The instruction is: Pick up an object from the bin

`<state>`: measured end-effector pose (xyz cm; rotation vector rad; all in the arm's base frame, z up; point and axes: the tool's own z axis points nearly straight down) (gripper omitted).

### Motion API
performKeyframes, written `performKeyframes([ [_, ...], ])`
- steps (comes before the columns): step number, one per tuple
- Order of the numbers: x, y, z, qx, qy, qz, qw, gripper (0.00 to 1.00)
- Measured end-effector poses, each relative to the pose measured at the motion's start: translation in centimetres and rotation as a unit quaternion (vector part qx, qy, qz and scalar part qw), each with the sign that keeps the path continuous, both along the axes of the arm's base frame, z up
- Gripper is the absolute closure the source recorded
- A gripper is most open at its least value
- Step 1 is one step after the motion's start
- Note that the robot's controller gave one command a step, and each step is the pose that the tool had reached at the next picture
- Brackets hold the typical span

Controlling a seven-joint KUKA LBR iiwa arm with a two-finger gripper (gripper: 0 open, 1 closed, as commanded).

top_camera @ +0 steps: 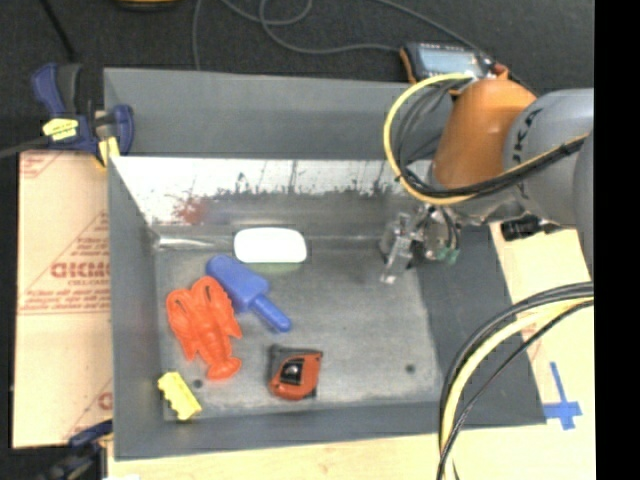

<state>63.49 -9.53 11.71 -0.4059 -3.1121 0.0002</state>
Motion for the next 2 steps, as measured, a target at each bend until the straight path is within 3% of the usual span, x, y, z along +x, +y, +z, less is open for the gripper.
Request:
performKeyframes([
  [1, -0.9, 0.0, 6.1, 0.000, -0.0015, -0.002, 1.0000, 1.00],
  [2, -1.5, 4.6, 18.1, -0.001, -0.0035, 0.037, 0.9993, 1.00],
])
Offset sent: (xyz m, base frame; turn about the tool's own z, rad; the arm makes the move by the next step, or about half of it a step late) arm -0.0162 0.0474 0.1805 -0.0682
